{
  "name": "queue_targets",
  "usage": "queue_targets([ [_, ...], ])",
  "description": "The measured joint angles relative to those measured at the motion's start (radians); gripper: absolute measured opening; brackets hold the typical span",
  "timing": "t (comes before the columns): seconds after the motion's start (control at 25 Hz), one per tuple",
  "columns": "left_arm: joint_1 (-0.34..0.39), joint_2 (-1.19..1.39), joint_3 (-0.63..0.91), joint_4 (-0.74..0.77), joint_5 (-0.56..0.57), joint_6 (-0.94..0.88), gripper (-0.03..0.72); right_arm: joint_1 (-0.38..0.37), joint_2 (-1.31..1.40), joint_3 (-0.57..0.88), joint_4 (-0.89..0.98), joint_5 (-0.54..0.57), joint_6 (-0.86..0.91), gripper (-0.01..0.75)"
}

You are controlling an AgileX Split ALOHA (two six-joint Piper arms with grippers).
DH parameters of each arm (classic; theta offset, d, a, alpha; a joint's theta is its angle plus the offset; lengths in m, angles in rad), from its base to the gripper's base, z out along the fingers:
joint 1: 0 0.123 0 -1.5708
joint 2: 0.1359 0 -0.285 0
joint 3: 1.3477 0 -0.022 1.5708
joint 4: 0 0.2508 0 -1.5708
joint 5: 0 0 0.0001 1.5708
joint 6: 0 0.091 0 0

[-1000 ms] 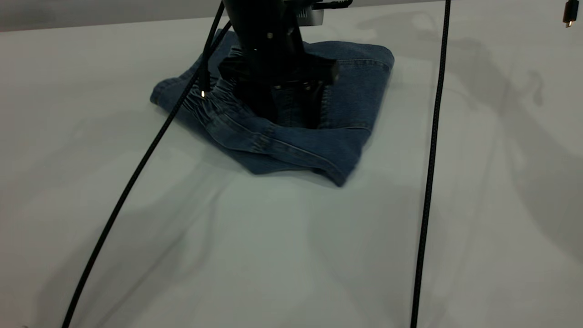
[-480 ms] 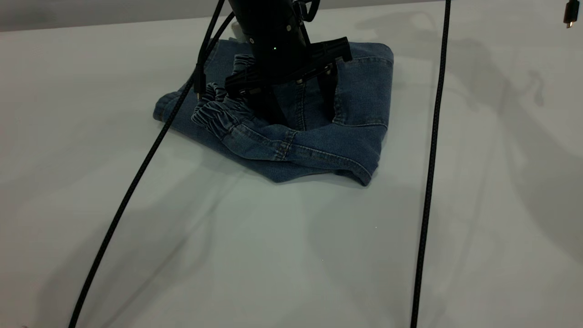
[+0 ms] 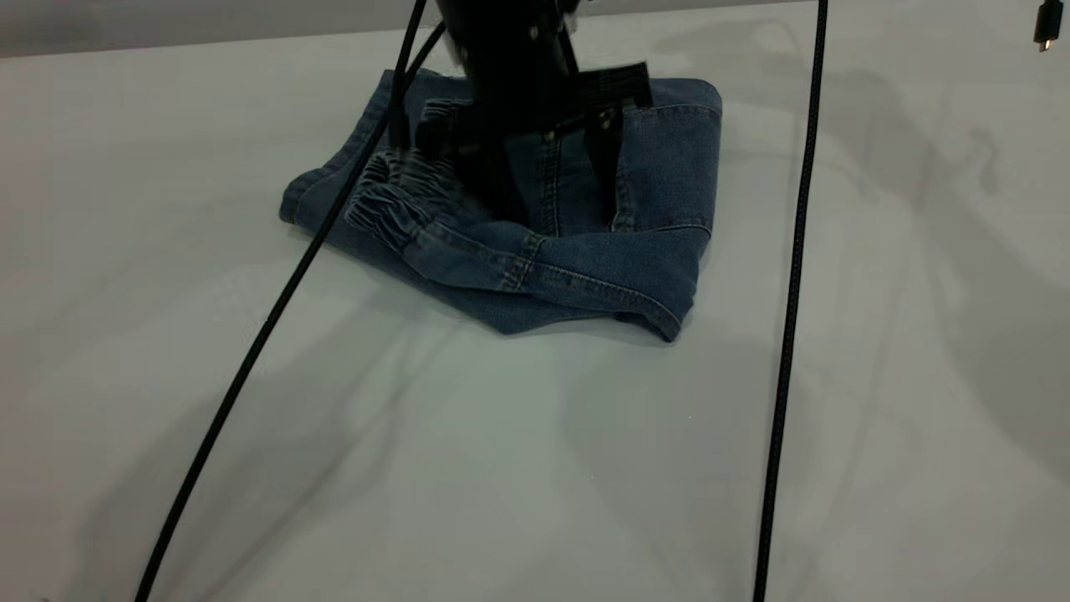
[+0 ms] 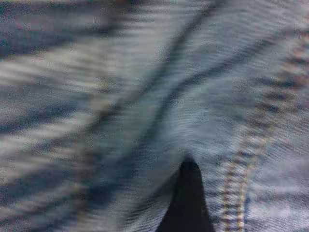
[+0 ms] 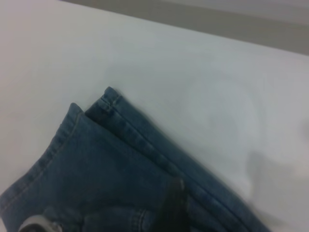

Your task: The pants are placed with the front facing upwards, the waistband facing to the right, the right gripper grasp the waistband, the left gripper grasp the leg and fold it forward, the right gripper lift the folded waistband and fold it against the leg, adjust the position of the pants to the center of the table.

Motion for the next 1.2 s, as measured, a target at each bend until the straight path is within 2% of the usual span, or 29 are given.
queue_targets([
  [0.2,0.001,-0.006,-0.130,0.090,0.108,0.172,0.539,0.000,0.000,0.000,0.000,0.000,0.000,0.591],
  [0.32,0.001,-0.008,-0.191,0.152,0.100,0.309,0.539,0.000,0.000,0.000,0.000,0.000,-0.004,0.591],
  [0.56,0.002,0.037,-0.194,0.310,0.101,0.509,0.539,0.000,0.000,0.000,0.000,-0.001,-0.006,0.591],
  [0.76,0.003,0.066,-0.194,0.401,0.099,0.524,0.539,0.000,0.000,0.000,0.000,-0.001,-0.006,0.591],
  [1.2,0.003,0.130,-0.197,0.351,0.090,0.441,0.539,0.000,0.000,0.000,0.001,-0.001,-0.015,0.591],
])
